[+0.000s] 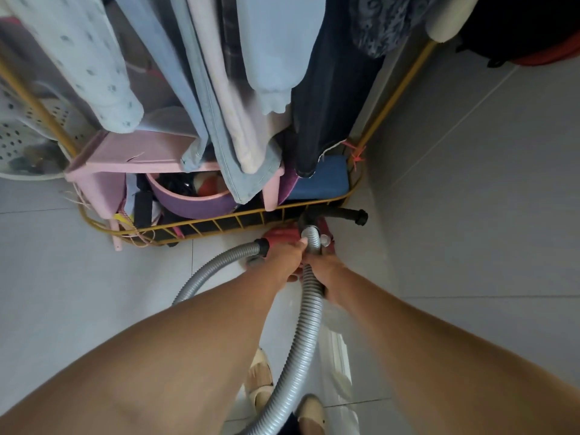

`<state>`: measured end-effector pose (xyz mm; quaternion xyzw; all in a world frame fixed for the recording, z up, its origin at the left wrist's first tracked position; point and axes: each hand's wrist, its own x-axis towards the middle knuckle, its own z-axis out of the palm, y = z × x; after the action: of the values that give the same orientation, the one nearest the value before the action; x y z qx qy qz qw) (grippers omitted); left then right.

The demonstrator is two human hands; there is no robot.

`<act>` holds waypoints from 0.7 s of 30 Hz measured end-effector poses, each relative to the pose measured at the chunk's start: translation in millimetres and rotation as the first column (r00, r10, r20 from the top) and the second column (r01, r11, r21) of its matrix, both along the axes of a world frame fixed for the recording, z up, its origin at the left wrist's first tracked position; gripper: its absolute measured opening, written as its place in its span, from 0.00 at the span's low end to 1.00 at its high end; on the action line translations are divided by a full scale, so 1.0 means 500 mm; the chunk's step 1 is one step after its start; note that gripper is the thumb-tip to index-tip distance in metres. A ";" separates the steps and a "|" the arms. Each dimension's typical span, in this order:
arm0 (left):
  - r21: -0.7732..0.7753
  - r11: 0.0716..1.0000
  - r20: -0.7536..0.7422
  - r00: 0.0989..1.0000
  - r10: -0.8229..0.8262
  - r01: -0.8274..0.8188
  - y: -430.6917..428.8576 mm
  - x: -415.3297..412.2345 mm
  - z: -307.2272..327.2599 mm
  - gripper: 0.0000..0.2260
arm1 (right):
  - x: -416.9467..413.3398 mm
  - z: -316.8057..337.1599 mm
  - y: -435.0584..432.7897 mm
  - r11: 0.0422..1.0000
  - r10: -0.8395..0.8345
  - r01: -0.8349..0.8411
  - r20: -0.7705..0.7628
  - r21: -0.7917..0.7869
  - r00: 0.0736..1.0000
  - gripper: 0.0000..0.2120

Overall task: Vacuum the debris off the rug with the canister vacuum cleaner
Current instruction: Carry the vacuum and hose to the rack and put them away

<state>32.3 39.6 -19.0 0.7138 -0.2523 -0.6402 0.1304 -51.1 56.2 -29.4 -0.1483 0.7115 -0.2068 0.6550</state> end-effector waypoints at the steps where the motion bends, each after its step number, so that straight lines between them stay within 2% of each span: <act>1: 0.004 1.000 0.001 1.000 0.002 -0.002 -0.014 0.007 -0.004 0.15 | 0.009 0.000 -0.012 1.000 -0.006 0.006 0.014 0.006 1.000 0.15; 4: 0.017 0.999 0.011 0.999 0.046 -0.046 -0.050 0.055 -0.023 0.15 | 0.053 -0.019 -0.048 0.998 0.026 -0.029 0.051 0.053 0.998 0.11; 7: 0.019 0.999 0.033 0.999 0.029 -0.030 -0.078 0.100 -0.058 0.15 | 0.089 -0.031 -0.076 0.994 0.050 -0.062 0.121 0.094 0.991 0.13; 11: 0.087 0.995 0.067 0.997 0.045 -0.051 -0.107 0.116 -0.092 0.16 | 0.105 -0.051 -0.095 0.970 0.185 -0.204 0.149 0.131 0.971 0.10; 13: 0.164 0.979 0.068 0.992 0.110 -0.120 -0.119 0.123 -0.122 0.18 | 0.117 -0.080 -0.111 0.953 0.230 -0.256 0.161 0.165 0.960 0.10; 16: 0.201 0.949 0.040 0.970 0.241 -0.244 -0.136 0.128 -0.158 0.20 | 0.120 -0.105 -0.133 0.905 0.355 -0.382 0.165 0.186 0.920 0.05; 18: 0.130 0.927 0.046 0.936 0.349 -0.352 -0.147 0.130 -0.177 0.19 | 0.124 -0.123 -0.150 0.869 0.426 -0.459 0.190 0.186 0.884 0.04; 21: 0.032 0.878 0.063 0.877 0.476 -0.478 -0.157 0.123 -0.191 0.16 | 0.121 -0.135 -0.169 0.851 0.437 -0.485 0.239 0.203 0.867 0.04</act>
<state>93.9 -38.8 -114.7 0.7736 -0.0571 -0.5748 0.2605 9.1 -28.3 -96.8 -0.2095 0.6117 0.0378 0.7619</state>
